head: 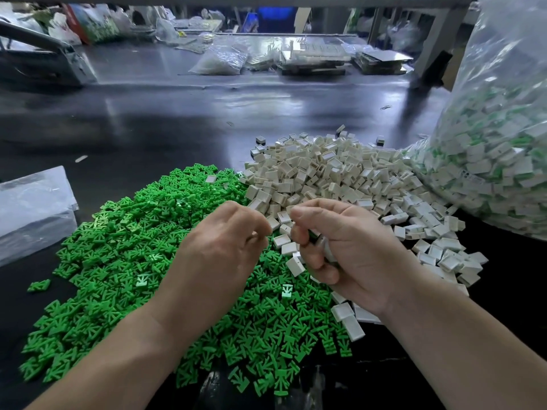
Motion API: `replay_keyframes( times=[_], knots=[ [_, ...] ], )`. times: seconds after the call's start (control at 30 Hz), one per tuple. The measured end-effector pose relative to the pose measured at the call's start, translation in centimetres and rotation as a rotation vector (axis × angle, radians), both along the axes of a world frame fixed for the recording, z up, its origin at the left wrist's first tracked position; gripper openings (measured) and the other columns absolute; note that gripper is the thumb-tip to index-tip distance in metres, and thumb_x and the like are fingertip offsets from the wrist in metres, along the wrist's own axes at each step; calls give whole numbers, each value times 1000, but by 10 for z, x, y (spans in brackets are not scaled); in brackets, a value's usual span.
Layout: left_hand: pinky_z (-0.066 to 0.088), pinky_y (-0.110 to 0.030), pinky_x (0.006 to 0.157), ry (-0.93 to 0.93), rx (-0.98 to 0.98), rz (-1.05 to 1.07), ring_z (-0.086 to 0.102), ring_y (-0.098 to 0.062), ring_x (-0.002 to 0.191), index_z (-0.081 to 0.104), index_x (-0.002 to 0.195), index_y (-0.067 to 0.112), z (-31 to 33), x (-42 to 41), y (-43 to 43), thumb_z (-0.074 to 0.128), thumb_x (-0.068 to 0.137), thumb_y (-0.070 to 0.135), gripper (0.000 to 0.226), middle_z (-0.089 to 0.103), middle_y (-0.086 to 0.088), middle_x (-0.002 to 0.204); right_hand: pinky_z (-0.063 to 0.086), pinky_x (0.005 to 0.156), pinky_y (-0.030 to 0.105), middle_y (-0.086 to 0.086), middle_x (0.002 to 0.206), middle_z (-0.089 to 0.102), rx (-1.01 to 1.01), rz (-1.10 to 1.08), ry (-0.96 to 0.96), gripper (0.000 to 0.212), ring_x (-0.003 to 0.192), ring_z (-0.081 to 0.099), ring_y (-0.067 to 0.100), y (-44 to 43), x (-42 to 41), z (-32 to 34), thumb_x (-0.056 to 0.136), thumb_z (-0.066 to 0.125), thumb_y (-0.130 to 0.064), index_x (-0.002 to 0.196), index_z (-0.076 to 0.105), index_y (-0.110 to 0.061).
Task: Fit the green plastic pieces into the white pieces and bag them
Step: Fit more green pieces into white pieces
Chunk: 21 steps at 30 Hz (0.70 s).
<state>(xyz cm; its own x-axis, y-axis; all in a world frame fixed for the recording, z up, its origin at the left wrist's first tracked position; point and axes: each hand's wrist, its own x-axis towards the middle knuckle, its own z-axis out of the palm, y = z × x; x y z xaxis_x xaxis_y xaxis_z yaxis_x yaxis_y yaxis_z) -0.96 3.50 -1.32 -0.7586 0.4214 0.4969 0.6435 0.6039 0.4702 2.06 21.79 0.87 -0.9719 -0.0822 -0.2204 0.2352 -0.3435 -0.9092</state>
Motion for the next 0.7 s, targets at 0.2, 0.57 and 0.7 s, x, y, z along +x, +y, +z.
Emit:
replay_keyframes(
  times=[0.2,0.57,0.7],
  knots=[
    [41,-4,72,-40,187,-40,60,-2,83,65,100,27,14,14,4,71,78,37,24,62,16,88,30,34,15,-1,61,54,201,98,52,19,39,42,9,-5,4,-2,92,70,-33,87,71,-15],
    [49,-22,86,-114,-200,12,52,3,104,53,132,40,2,6,-9,45,88,65,52,56,20,119,31,32,16,8,76,58,-66,57,95,11,43,43,11,3,0,3,84,66,-18,79,59,-13],
    [48,-39,90,-44,-429,-40,51,-18,110,63,128,33,-2,4,-4,62,88,43,41,59,4,120,28,30,15,9,76,56,-152,9,63,13,42,41,10,4,-3,3,76,68,-15,83,59,-10]
  ],
)
